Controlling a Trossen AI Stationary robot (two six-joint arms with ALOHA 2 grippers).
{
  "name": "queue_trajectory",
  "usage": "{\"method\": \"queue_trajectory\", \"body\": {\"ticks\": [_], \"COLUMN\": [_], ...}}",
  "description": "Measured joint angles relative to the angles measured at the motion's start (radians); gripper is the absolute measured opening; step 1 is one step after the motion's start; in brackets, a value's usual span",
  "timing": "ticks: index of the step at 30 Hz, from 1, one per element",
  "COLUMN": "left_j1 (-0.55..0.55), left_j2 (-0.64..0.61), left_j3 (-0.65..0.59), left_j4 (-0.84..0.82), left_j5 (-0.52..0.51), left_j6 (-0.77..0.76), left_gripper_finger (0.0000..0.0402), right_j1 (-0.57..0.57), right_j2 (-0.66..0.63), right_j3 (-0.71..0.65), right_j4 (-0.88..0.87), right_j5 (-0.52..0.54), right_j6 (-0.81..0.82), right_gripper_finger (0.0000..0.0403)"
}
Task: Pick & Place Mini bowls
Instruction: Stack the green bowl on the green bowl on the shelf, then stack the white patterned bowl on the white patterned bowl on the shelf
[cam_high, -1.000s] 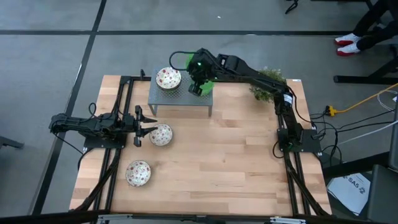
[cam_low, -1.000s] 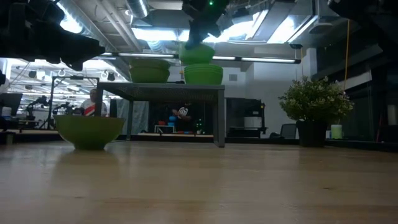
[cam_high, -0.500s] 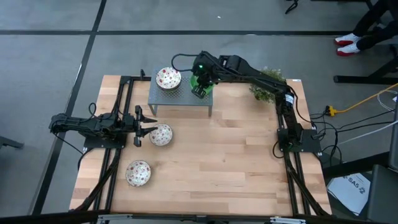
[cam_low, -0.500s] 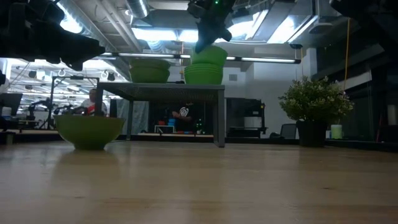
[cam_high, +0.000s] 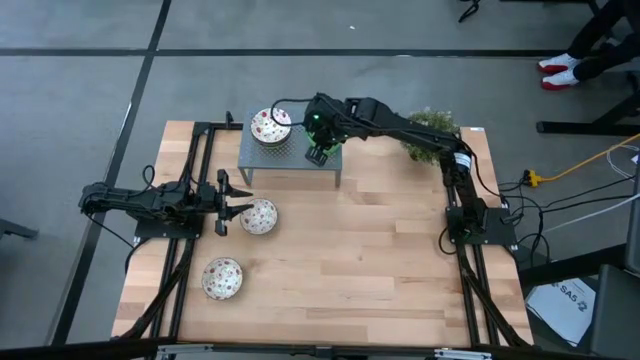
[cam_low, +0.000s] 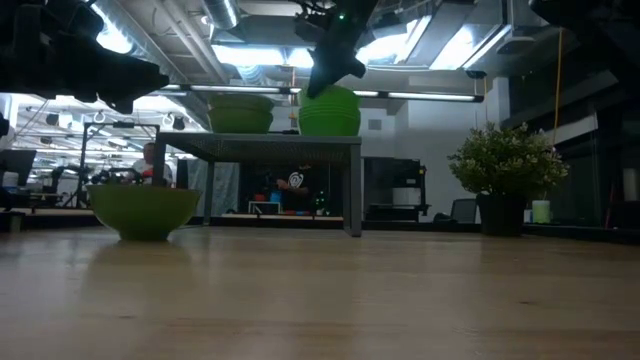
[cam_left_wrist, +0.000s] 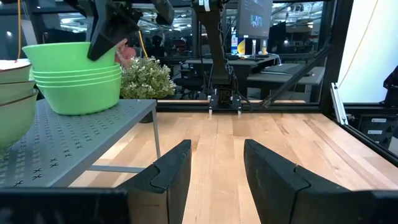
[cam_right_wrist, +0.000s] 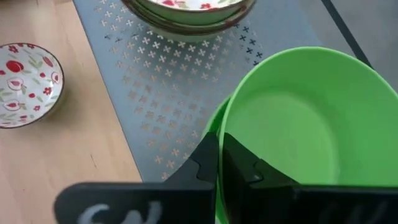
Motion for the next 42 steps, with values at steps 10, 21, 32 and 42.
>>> {"method": "queue_trajectory", "body": {"ticks": [10,21,32,42], "left_j1": [0.0,0.0,0.0,0.0], "left_j2": [0.0,0.0,0.0,0.0], "left_j3": [0.0,0.0,0.0,0.0], "left_j4": [0.0,0.0,0.0,0.0], "left_j5": [0.0,0.0,0.0,0.0], "left_j6": [0.0,0.0,0.0,0.0], "left_gripper_finger": [0.0143,0.0143,0.0143,0.0143], "right_j1": [0.005,0.005,0.01,0.054], "right_j2": [-0.001,-0.001,-0.016,-0.061], "right_j3": [-0.055,-0.03,-0.03,-0.028], "right_j4": [0.026,0.023,0.044,0.077], "right_j5": [0.003,0.001,0.002,0.117], "right_j6": [-0.017,-0.048,-0.079,-0.169], "right_gripper_finger": [0.0054,0.0163,0.0243,0.0245]}}
